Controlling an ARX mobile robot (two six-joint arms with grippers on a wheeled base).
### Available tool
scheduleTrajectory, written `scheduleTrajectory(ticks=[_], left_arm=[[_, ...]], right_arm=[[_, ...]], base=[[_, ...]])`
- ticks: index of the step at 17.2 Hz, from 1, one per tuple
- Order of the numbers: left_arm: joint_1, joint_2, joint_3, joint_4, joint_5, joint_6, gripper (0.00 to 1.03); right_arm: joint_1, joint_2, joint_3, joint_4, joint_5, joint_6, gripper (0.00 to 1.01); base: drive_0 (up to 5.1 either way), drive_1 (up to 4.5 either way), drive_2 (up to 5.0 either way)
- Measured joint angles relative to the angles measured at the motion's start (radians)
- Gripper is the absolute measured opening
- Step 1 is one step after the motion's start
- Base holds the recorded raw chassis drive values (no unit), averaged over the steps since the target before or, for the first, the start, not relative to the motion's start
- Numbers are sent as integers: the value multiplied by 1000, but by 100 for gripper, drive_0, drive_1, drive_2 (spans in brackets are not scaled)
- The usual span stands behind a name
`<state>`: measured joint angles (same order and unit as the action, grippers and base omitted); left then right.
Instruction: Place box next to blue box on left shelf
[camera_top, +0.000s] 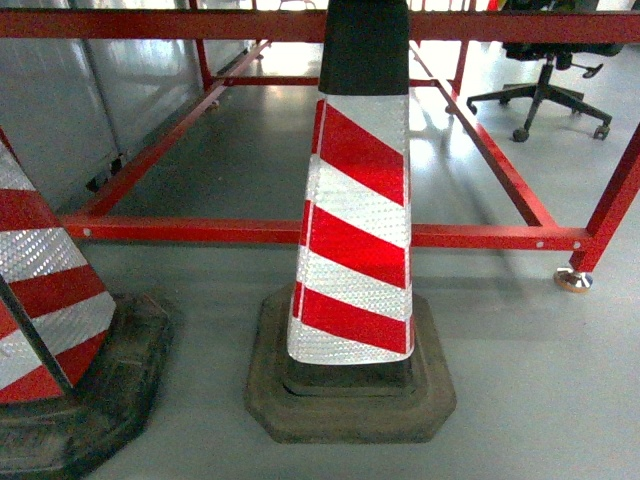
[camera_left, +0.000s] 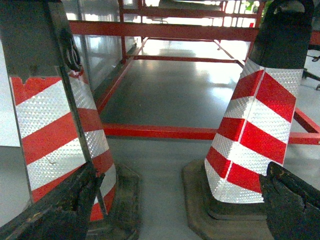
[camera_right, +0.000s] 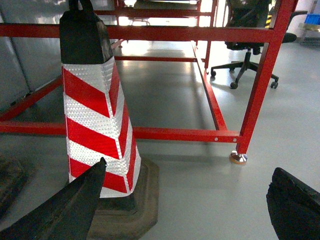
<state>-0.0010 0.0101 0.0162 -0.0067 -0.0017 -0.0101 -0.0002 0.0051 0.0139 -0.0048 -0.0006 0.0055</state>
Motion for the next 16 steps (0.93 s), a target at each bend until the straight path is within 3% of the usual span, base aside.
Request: scheduleTrajectory(ticks=[16], left_arm=[[0,0,0,0,0,0,98]], right_arm=[[0,0,0,0,0,0,98]], base=[[0,0,0]])
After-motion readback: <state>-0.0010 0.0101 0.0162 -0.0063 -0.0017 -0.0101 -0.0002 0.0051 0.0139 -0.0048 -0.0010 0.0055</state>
